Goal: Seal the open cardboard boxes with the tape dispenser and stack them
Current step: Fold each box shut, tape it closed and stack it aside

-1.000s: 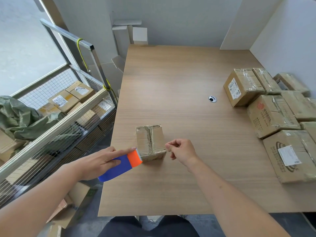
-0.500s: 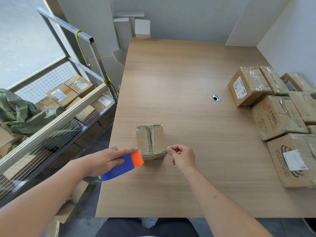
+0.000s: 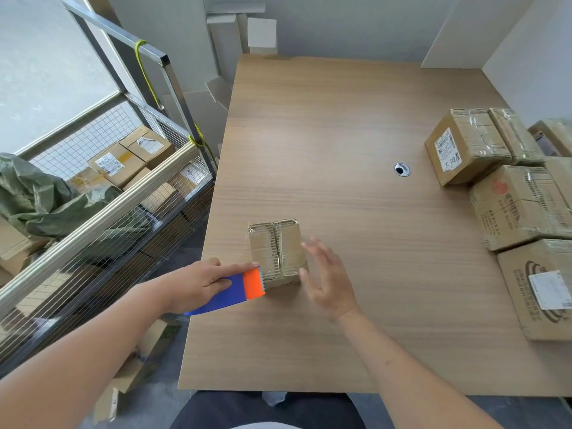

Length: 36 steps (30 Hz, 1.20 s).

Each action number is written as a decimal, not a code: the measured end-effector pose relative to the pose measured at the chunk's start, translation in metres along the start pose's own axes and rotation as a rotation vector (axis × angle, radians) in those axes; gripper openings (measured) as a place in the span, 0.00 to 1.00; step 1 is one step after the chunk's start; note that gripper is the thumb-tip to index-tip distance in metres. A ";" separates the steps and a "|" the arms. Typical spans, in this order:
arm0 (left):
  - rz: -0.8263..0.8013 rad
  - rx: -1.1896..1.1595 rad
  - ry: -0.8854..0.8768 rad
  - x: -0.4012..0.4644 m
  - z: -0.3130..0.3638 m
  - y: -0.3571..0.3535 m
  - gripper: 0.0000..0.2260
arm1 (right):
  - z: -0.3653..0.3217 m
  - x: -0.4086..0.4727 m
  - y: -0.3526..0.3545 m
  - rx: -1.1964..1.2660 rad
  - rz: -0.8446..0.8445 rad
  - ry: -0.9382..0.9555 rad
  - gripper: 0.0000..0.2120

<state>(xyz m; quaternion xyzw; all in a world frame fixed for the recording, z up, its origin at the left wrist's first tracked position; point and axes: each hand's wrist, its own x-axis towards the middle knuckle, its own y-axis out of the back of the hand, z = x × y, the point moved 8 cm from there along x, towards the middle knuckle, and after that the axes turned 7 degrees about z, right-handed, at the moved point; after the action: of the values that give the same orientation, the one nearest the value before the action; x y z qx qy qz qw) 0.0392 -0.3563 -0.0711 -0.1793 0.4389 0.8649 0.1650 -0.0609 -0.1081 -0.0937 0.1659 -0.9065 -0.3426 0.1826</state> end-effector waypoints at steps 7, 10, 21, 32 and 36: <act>0.008 0.004 -0.017 -0.006 0.002 -0.001 0.25 | -0.042 -0.001 -0.052 -0.509 -0.163 0.532 0.28; -0.009 -0.072 -0.010 -0.017 -0.005 -0.010 0.27 | -0.040 -0.001 -0.053 -0.515 -0.141 0.535 0.26; 0.022 -0.019 -0.023 -0.051 -0.036 -0.006 0.26 | -0.043 0.003 -0.051 -0.568 -0.226 0.513 0.25; 0.034 0.031 0.164 -0.017 -0.025 -0.020 0.23 | -0.051 0.004 -0.056 -0.466 -0.337 0.279 0.30; 0.027 0.037 0.179 -0.012 -0.021 -0.027 0.22 | -0.060 0.005 -0.064 -0.489 -0.290 0.179 0.29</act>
<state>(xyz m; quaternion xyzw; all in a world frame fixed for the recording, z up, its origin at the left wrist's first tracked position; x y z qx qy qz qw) 0.0653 -0.3595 -0.0961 -0.2469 0.4703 0.8392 0.1168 -0.0272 -0.1892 -0.0947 0.2743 -0.7441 -0.5575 0.2454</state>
